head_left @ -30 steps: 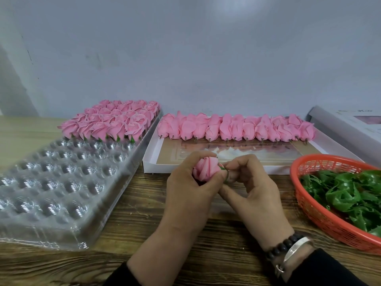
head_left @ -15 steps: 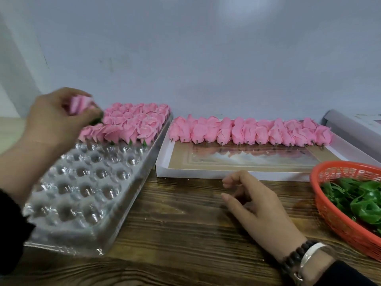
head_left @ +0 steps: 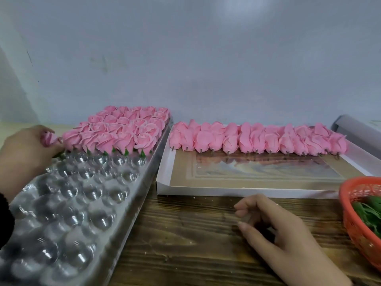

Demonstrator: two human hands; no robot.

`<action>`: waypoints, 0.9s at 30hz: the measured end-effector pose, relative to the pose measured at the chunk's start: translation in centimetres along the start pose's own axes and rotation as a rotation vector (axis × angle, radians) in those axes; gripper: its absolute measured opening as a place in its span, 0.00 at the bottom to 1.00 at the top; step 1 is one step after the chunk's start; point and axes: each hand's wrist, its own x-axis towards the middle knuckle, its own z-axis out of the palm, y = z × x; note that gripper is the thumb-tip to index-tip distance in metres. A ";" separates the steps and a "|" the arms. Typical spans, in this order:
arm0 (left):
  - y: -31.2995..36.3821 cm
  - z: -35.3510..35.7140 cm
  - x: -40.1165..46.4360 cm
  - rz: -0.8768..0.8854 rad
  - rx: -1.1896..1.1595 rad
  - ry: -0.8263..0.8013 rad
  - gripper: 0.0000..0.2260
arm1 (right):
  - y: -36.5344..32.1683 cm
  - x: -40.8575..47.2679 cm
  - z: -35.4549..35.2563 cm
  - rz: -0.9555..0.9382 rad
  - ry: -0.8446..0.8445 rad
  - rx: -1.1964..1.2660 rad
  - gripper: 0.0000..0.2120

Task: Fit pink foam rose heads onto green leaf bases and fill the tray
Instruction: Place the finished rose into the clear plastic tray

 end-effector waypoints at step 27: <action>2.4 1.2 -1.3 -0.089 0.312 -0.261 0.24 | -0.5 0.2 0.0 0.059 -0.066 -0.008 0.16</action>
